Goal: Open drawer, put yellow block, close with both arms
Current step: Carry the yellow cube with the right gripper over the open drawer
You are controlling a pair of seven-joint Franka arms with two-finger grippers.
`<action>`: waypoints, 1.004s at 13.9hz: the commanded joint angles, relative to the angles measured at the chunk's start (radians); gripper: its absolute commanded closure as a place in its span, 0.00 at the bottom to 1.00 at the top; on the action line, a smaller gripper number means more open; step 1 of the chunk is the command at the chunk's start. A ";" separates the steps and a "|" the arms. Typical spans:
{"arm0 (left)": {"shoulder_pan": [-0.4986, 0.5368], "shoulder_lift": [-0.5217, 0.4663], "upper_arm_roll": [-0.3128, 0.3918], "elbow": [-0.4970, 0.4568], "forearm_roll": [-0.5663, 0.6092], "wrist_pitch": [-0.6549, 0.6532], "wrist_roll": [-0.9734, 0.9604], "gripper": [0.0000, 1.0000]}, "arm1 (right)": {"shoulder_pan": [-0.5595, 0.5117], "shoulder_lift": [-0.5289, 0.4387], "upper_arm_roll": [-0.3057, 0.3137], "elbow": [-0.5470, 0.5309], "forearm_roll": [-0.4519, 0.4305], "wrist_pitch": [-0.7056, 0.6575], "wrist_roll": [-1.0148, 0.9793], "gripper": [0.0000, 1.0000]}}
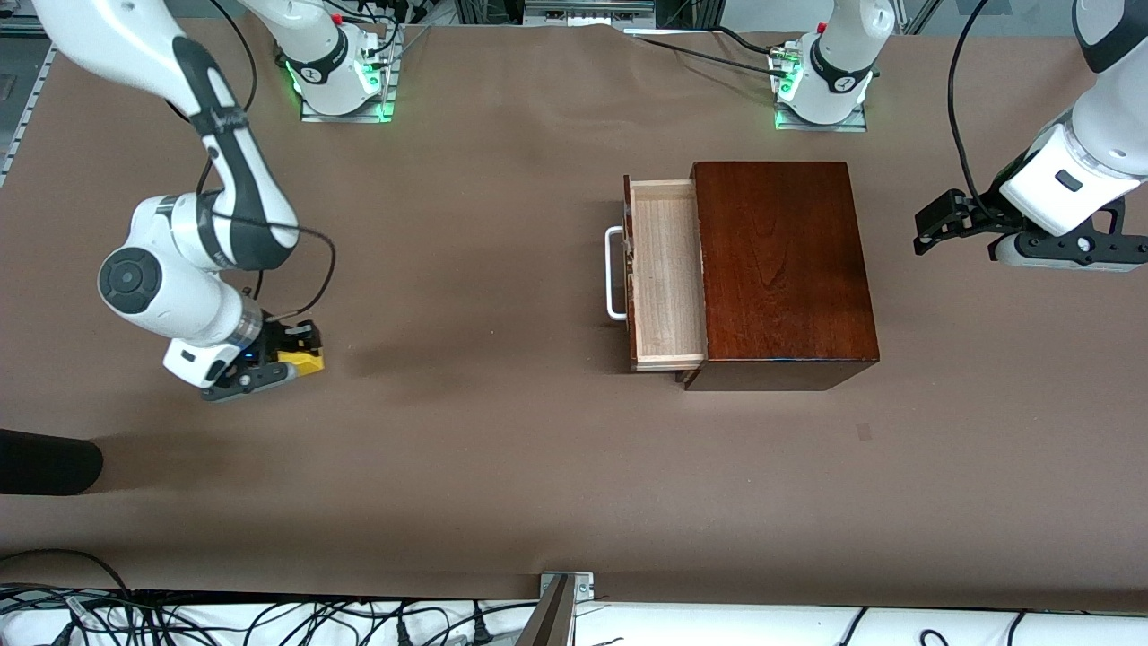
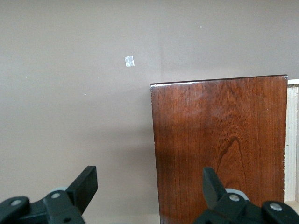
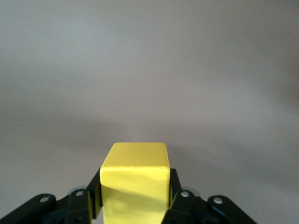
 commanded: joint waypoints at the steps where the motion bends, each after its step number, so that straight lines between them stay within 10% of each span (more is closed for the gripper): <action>1: 0.007 -0.008 -0.007 -0.002 0.018 -0.008 0.013 0.00 | -0.003 -0.027 0.142 0.108 0.000 -0.145 -0.029 1.00; 4: 0.005 -0.008 -0.007 -0.002 0.018 -0.008 0.013 0.00 | 0.070 -0.026 0.259 0.191 -0.012 -0.202 -0.026 1.00; 14: 0.005 -0.006 -0.007 -0.002 0.015 -0.008 0.014 0.00 | 0.689 0.209 0.250 0.646 -0.296 -0.332 -0.073 1.00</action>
